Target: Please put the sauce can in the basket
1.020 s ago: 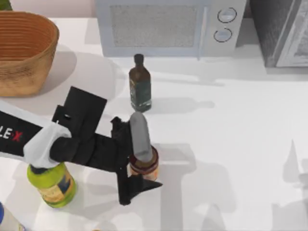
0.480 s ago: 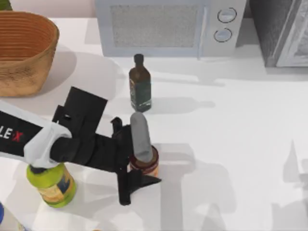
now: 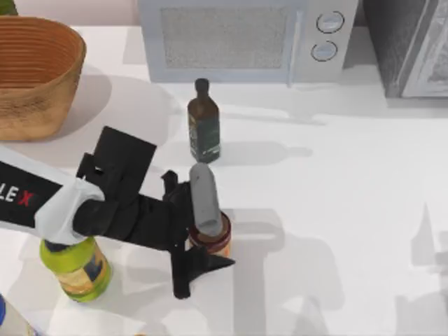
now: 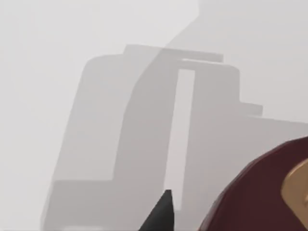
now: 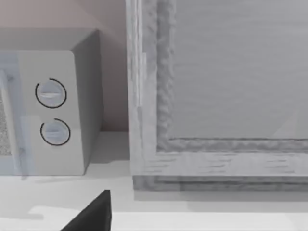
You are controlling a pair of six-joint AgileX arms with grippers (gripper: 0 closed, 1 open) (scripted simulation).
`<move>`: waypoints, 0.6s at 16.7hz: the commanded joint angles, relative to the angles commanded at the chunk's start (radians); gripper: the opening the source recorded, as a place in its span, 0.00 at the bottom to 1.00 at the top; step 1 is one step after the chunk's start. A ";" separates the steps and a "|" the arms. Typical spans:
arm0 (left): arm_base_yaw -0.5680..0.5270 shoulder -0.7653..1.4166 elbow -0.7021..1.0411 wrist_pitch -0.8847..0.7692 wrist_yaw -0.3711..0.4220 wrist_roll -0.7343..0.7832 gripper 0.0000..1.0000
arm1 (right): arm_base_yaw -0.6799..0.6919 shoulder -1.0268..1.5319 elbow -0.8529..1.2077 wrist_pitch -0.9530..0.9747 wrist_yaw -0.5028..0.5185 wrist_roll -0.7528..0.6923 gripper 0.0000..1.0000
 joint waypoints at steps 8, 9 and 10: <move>-0.006 -0.009 0.083 -0.218 -0.059 -0.079 0.00 | 0.000 0.000 0.000 0.000 0.000 0.000 1.00; 0.002 -0.016 0.109 -0.265 -0.079 -0.100 0.00 | 0.000 0.000 0.000 0.000 0.000 0.000 1.00; 0.016 -0.024 0.138 -0.311 -0.100 -0.124 0.00 | 0.000 0.000 0.000 0.000 0.000 0.000 1.00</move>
